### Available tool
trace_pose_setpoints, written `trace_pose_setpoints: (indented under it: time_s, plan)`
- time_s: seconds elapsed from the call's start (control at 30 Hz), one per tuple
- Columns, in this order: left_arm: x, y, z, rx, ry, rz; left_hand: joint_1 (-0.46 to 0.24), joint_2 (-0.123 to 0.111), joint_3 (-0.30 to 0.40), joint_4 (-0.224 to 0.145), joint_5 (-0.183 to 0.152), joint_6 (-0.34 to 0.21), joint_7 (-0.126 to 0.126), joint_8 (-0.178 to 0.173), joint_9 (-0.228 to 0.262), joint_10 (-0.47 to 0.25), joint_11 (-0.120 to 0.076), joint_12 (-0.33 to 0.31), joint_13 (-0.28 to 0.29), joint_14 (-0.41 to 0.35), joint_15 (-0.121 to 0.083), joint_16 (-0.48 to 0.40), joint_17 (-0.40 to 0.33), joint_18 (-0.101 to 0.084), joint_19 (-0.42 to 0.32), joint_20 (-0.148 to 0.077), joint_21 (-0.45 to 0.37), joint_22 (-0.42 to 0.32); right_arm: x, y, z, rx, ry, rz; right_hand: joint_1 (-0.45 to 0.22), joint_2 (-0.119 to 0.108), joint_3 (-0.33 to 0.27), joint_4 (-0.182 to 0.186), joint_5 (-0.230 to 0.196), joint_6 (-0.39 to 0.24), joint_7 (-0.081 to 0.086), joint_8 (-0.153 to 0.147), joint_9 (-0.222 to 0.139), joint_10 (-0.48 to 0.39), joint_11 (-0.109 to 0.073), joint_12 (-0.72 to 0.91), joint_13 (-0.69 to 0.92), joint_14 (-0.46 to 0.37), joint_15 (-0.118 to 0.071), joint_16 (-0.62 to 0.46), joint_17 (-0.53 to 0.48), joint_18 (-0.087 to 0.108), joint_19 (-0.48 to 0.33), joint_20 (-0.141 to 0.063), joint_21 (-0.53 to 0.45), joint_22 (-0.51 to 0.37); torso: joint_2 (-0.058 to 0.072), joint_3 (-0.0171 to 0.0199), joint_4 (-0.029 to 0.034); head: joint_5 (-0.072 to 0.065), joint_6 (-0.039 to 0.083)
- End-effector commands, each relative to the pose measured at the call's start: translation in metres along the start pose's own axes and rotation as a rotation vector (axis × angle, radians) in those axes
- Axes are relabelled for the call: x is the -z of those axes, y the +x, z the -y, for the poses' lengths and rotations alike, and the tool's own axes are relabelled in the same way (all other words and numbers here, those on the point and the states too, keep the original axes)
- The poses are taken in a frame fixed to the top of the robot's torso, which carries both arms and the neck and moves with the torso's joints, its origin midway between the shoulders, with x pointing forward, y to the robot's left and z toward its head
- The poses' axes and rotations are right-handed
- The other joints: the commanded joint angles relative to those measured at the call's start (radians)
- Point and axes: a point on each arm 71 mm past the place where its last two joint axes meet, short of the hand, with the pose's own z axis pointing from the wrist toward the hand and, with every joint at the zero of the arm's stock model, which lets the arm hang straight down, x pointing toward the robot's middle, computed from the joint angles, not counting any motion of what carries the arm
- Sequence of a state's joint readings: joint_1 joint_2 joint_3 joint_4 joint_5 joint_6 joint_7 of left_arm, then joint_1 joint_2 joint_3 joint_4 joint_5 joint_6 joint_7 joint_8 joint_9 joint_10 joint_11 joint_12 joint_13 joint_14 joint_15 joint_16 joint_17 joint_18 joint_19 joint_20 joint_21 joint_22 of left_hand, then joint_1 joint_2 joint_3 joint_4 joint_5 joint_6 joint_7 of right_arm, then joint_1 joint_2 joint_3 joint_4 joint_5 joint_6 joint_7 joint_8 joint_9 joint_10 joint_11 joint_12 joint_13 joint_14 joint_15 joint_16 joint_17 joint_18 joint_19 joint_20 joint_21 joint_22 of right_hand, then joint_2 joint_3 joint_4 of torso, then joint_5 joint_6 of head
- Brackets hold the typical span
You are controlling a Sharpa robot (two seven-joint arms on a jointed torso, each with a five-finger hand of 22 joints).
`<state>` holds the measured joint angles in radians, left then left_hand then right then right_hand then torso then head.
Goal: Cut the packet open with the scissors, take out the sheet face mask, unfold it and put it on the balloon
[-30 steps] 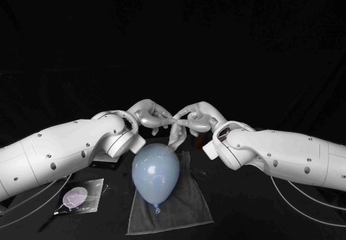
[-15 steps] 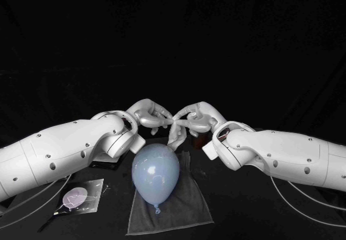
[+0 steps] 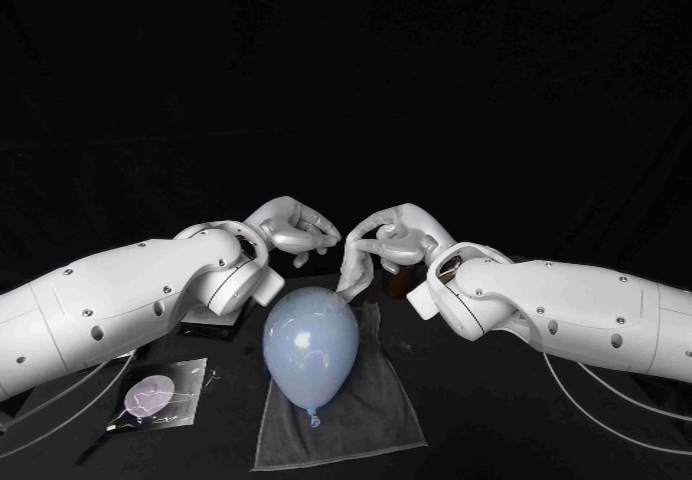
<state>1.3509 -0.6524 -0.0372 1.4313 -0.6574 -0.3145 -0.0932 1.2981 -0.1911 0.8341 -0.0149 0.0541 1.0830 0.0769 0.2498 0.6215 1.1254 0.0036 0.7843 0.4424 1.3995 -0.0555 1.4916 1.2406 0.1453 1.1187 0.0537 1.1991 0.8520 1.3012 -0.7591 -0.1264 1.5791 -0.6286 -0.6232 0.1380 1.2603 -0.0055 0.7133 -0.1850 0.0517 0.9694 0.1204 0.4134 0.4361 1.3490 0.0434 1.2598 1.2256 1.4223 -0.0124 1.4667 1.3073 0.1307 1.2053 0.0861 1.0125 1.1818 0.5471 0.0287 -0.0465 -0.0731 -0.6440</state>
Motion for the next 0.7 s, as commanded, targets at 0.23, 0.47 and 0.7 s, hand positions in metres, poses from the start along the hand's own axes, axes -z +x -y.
trace_pose_setpoints:
  time_s: [0.23, 0.47, 0.7]
  plan:
    - [0.0019, -0.002, -0.001, 0.014, 0.004, -0.009, -0.062, -0.004, -0.024, -0.001, -0.005, -0.014, 0.008, 0.015, 0.081, -0.015, 0.009, 0.002, 0.002, -0.009, 0.013, -0.003, -0.025, 0.004, -0.023, 0.006, -0.013, -0.032, 0.0003, -0.0024, 0.0, -0.007, -0.006, 0.012, -0.004, 0.002, 0.005, -0.003, 0.004, 0.008, 0.001, 0.003, 0.001, 0.005, -0.003, 0.006, 0.001, 0.0, -0.008, 0.003, 0.006, 0.01, 0.005, 0.0, 0.005, 0.001, 0.0, -0.0002, 0.0002, 0.0, 0.0]
    - [0.0034, 0.0, 0.0009, 0.029, 0.025, -0.026, -0.05, 0.025, -0.113, -0.007, -0.003, -0.077, 0.032, -0.015, 0.08, -0.098, 0.035, -0.035, -0.012, -0.138, 0.039, -0.076, -0.221, 0.038, -0.161, 0.029, -0.153, -0.229, -0.0002, -0.0034, 0.0011, -0.007, -0.002, 0.012, -0.004, 0.002, 0.005, -0.003, 0.004, 0.008, 0.001, 0.003, 0.001, 0.005, -0.003, 0.006, 0.001, 0.0, -0.008, 0.003, 0.006, 0.01, 0.005, 0.0, 0.005, 0.001, 0.0, -0.0001, -0.0003, 0.0, 0.002]
    - [0.0075, 0.0013, -0.0022, 0.129, 0.01, -0.076, -0.117, 0.054, -0.164, 0.087, -0.004, -0.11, 0.046, -0.045, 0.063, -0.094, 0.056, -0.155, -0.091, -0.338, 0.06, -0.282, -0.566, 0.039, -0.169, 0.052, -0.274, -0.311, -0.0036, -0.0088, 0.006, -0.009, 0.022, 0.015, -0.004, 0.003, 0.005, -0.003, 0.004, 0.009, 0.0, 0.004, 0.001, 0.004, -0.003, 0.006, 0.0, 0.0, -0.008, 0.003, 0.006, 0.01, 0.004, 0.0, 0.004, 0.0, -0.001, 0.0005, -0.0002, 0.0, 0.005]
